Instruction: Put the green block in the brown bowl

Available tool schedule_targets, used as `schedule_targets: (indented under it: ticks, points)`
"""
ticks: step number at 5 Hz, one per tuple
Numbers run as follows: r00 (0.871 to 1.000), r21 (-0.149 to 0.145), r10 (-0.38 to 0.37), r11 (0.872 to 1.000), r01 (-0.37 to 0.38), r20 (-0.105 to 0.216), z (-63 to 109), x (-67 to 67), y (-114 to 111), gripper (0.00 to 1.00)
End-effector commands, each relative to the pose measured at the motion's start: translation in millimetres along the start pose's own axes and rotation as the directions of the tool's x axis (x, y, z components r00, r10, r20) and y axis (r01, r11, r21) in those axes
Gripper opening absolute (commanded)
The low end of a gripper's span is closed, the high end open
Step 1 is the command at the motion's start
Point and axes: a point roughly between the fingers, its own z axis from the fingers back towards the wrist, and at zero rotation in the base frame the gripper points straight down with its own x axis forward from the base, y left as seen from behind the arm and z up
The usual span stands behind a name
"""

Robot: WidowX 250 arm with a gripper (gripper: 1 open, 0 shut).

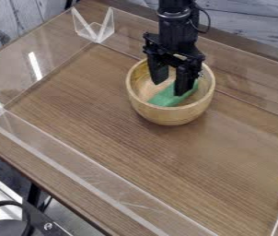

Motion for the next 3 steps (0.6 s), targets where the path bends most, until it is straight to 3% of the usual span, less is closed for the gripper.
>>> schedule_targets:
  ticks: [1, 3]
  points:
    - [0.996, 0.024, 0.002, 1.000, -0.004, 0.087, 29.1, 10.1, 5, 1.00]
    - [0.994, 0.029, 0.011, 0.999, -0.014, 0.110, 41.2, 9.0, 7, 1.00]
